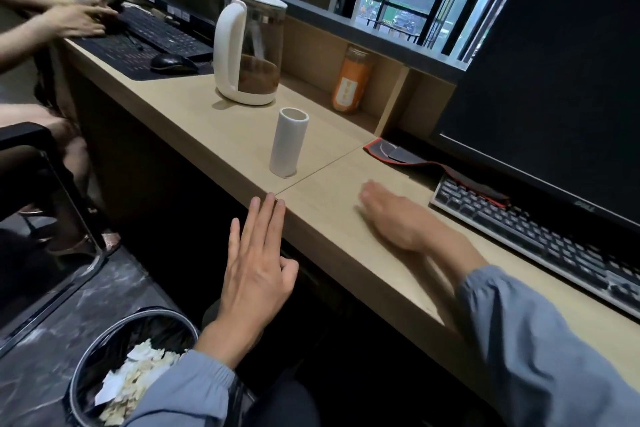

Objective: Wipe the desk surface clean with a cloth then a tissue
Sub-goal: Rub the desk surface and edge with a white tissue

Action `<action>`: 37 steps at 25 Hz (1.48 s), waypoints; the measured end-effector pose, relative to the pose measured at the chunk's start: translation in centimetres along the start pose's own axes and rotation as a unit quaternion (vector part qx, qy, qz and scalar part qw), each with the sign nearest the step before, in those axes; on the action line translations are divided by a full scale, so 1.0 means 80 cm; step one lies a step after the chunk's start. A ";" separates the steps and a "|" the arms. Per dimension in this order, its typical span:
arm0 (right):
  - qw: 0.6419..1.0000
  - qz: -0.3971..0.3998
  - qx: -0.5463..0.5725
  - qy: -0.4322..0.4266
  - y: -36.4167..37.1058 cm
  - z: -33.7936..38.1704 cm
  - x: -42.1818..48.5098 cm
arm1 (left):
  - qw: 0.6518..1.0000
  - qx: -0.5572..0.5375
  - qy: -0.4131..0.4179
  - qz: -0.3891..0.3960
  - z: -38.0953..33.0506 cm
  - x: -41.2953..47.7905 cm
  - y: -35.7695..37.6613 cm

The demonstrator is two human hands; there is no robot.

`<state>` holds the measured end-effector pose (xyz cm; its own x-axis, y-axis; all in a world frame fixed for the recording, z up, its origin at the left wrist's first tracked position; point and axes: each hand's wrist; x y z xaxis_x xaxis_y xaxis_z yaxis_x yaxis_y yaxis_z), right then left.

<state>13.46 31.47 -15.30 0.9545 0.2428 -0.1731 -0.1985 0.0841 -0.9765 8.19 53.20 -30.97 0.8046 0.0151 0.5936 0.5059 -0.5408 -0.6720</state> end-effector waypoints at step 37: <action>0.942 -0.208 0.239 -0.107 0.040 0.038 -0.123 | 0.945 -0.305 -0.104 0.048 -0.077 -0.040 -0.047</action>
<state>2.77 32.31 -16.32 0.9149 0.2785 0.2923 0.0567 0.6282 -0.7760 1.75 49.98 -27.60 0.9134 0.0720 0.4007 0.2049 -0.9318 -0.2996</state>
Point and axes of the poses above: each hand's wrist, its own x-axis towards the middle knuckle, its own y-axis out of the palm, z = x × y
